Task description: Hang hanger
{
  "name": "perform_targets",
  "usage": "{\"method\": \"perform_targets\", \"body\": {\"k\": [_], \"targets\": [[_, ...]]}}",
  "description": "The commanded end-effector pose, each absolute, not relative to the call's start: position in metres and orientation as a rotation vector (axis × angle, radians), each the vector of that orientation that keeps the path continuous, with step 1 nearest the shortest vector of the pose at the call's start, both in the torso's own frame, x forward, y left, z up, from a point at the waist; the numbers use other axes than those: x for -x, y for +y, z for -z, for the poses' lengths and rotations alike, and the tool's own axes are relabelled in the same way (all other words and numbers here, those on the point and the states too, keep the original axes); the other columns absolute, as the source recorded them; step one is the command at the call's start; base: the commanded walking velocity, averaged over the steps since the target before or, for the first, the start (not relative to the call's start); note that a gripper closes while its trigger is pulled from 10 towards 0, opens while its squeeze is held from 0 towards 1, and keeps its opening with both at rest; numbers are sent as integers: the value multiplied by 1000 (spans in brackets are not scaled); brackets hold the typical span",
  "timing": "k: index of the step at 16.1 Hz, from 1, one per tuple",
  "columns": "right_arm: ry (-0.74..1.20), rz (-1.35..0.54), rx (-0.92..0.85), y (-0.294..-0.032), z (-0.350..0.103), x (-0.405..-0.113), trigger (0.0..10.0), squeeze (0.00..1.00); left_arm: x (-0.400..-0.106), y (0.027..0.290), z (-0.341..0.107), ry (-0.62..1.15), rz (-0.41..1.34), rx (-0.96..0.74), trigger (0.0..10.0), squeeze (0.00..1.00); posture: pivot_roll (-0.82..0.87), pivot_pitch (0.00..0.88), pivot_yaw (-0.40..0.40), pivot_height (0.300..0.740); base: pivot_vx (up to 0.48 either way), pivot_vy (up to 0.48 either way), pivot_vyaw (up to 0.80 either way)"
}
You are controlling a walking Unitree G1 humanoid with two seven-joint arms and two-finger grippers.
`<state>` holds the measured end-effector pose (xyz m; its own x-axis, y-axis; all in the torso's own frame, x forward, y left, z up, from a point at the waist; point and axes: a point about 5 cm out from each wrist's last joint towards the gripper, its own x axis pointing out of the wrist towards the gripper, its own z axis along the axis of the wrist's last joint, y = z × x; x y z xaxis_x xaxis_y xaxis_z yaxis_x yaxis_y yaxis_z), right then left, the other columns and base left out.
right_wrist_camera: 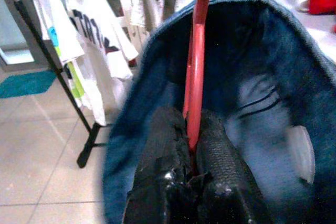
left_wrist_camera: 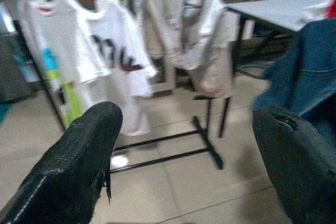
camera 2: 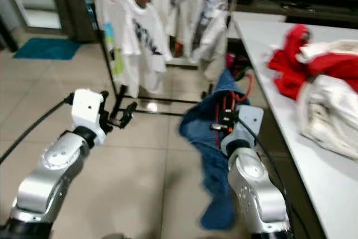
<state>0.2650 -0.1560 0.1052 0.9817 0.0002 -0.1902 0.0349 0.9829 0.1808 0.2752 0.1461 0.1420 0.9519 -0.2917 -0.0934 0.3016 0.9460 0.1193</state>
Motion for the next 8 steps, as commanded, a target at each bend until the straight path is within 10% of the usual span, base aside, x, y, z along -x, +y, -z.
{"method": "perform_targets", "body": {"k": [1, 8], "targets": [[135, 20, -157, -155, -115, -269, 10000, 0, -277, 145, -145, 67, 308, -131, 10000, 0, 59, 45, -30, 740, 322, 0, 0], [125, 36, -153, -156, -116, -270, 10000, 0, -279, 142, -149, 46, 313, -113, 10000, 0, 55, 49, -25, 740, 326, 0, 0]]}}
